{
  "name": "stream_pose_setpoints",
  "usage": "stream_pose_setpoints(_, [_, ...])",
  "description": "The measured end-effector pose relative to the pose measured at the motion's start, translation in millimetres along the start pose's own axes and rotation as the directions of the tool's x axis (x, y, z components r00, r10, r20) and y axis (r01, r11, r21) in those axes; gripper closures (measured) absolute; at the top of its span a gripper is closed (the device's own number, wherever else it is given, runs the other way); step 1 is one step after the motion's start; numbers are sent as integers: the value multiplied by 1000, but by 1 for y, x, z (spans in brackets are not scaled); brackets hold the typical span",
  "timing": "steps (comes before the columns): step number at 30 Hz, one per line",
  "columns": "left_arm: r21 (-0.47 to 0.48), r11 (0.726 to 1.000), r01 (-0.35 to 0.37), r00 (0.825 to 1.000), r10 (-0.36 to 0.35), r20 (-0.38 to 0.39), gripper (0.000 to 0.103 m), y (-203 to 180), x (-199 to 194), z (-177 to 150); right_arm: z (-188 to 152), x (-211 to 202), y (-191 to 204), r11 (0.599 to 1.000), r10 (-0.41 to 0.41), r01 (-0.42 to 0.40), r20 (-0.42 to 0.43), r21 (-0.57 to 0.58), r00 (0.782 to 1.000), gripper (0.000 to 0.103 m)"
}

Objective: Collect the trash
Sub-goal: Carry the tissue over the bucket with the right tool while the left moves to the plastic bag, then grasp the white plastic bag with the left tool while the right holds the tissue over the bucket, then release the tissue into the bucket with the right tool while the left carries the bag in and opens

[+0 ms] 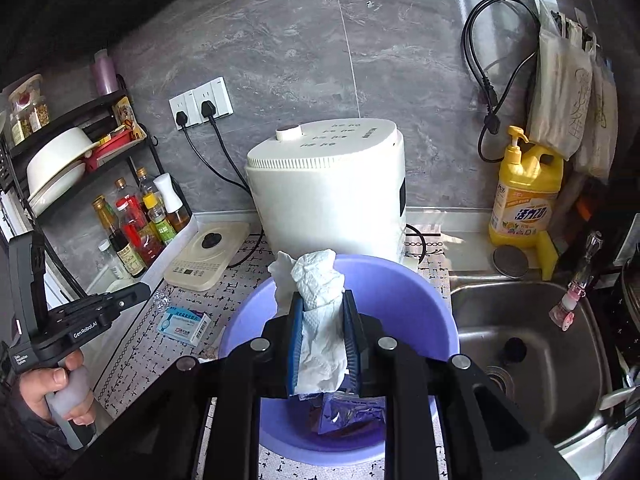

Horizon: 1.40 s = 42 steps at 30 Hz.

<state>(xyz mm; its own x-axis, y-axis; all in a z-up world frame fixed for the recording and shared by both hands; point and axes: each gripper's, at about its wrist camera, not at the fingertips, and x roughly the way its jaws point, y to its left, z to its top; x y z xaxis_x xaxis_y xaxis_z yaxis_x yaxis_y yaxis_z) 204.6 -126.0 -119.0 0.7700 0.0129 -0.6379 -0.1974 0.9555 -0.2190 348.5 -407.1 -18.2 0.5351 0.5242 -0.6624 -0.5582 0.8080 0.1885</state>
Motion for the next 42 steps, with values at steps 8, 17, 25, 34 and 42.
stream_pose_setpoints(8, [-73, 997, -19, 993, 10, -116, 56, 38, 43, -32, -6, 12, 2, 999, -39, 39, -39, 19, 998, 83])
stream_pose_setpoints(17, [-70, 997, 17, 973, -33, -227, 55, 58, 101, -68, -16, 25, 22, 995, -102, 104, -92, 9, 991, 84])
stream_pose_setpoints(25, [32, 999, -38, 969, 44, -243, 84, 49, 127, -83, -22, 28, 24, 987, -161, 163, -127, -1, 979, 84])
stream_pose_setpoints(34, [13, 1000, 15, 992, -13, -127, 96, 43, 80, -37, -17, 27, 17, 989, -140, 144, -89, 40, 986, 83])
stream_pose_setpoints(42, [42, 998, 44, 999, -43, -30, 96, 20, 40, -1, -13, 29, 11, 993, -93, 97, -53, 66, 994, 83])
